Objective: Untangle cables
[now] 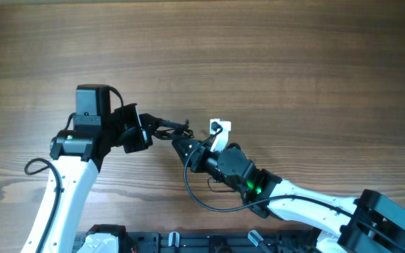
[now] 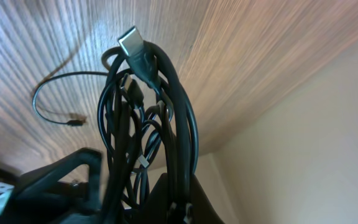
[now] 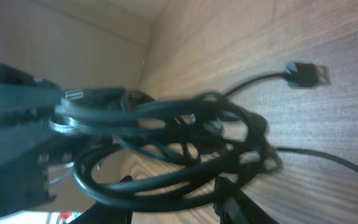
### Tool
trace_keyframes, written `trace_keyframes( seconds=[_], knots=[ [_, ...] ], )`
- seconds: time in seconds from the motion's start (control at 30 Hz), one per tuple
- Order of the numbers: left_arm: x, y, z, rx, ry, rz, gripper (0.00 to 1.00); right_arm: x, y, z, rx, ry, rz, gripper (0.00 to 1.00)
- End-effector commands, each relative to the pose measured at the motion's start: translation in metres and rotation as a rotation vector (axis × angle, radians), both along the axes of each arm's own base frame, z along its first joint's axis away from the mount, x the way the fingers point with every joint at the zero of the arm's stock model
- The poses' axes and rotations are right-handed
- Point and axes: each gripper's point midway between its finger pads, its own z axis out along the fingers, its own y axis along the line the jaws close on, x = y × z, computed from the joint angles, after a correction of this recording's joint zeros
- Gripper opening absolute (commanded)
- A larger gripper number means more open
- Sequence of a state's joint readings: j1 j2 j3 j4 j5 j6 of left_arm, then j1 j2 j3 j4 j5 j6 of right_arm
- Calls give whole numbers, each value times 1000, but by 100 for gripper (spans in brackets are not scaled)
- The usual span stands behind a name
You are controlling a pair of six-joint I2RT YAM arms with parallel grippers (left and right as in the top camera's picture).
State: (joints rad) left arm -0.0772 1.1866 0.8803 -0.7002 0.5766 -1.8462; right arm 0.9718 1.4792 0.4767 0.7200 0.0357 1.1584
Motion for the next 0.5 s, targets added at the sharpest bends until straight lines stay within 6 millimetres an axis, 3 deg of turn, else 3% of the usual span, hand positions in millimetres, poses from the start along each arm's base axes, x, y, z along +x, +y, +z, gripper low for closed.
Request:
trace_keyframes(
  seconds=[0.0, 0.47],
  knots=[
    [-5, -17, 11, -24, -16, -47, 4, 6, -4, -8, -24, -4, -45, 45],
    [-22, -47, 13, -47, -12, -164, 4, 13, -25, -37, 2, 213, -224, 33]
  ],
)
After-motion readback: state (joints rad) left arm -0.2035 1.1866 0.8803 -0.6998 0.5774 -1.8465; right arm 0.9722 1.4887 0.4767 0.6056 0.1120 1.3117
